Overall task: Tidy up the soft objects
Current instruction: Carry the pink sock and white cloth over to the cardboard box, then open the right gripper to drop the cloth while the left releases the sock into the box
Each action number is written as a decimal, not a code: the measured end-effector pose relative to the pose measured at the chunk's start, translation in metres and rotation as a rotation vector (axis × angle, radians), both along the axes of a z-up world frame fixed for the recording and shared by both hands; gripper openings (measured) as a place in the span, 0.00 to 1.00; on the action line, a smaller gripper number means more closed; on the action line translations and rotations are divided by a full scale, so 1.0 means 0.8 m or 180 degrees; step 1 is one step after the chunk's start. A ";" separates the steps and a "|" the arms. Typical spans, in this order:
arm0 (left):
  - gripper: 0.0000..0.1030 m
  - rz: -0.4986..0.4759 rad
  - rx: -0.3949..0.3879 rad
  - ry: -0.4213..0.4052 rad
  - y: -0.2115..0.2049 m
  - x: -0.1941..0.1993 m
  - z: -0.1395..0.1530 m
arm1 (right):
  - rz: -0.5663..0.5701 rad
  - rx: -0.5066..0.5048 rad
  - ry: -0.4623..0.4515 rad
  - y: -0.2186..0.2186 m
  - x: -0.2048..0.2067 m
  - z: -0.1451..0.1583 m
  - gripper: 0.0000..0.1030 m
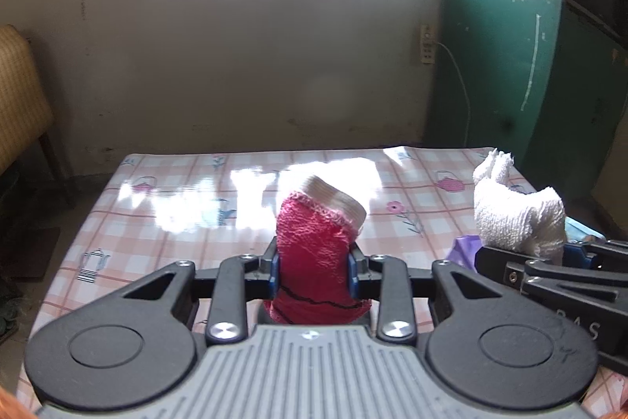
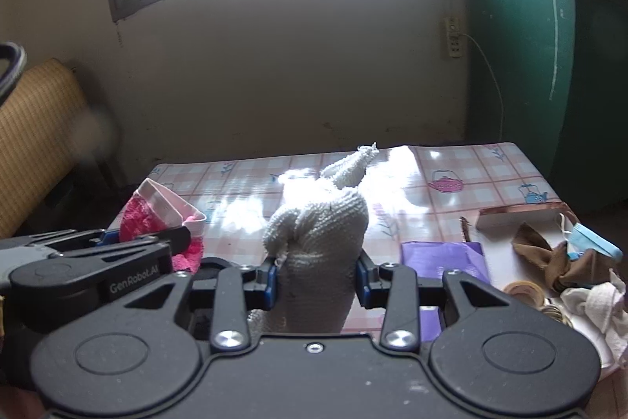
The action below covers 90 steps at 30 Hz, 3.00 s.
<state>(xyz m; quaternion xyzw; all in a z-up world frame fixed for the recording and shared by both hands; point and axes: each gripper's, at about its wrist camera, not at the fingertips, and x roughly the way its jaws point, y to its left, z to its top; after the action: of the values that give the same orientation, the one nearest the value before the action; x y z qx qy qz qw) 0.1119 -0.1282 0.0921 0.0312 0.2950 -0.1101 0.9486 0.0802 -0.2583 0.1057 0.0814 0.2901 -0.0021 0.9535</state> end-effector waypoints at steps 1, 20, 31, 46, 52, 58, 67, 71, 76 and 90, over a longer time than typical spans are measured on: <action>0.32 -0.0018 -0.0005 0.0005 -0.003 -0.001 -0.001 | -0.0022 -0.0004 0.0003 -0.003 -0.002 -0.001 0.43; 0.32 -0.0281 0.0034 0.0039 -0.068 -0.011 -0.014 | -0.0277 0.0037 0.0035 -0.064 -0.023 -0.017 0.43; 0.32 -0.0406 0.0056 0.0005 -0.104 -0.009 -0.014 | -0.0371 0.0038 0.0024 -0.098 -0.017 -0.020 0.43; 0.32 -0.0568 0.0051 0.0004 -0.152 -0.006 -0.021 | -0.0513 0.0046 0.0062 -0.151 -0.018 -0.030 0.43; 0.32 -0.0620 0.0054 0.0000 -0.168 -0.009 -0.020 | -0.0558 0.0066 0.0066 -0.167 -0.020 -0.033 0.43; 0.32 -0.0699 0.0074 0.0023 -0.186 -0.010 -0.025 | -0.0613 0.0086 0.0082 -0.185 -0.024 -0.036 0.43; 0.33 -0.0846 0.0078 0.0046 -0.214 -0.017 -0.031 | -0.0754 0.0109 0.0113 -0.215 -0.038 -0.043 0.44; 0.33 -0.0904 0.0082 0.0058 -0.225 -0.021 -0.035 | -0.0822 0.0121 0.0130 -0.228 -0.046 -0.047 0.44; 0.33 -0.0979 0.0091 0.0083 -0.240 -0.022 -0.041 | -0.0899 0.0135 0.0160 -0.244 -0.057 -0.052 0.44; 0.33 -0.1184 0.0060 0.0145 -0.273 -0.013 -0.056 | -0.0904 0.0230 0.0193 -0.288 -0.069 -0.052 0.44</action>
<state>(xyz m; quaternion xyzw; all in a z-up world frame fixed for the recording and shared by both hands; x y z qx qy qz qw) 0.1015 -0.3466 0.0476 0.0916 0.3065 -0.2815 0.9047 0.0249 -0.4888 0.0645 0.1558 0.3042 -0.1290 0.9309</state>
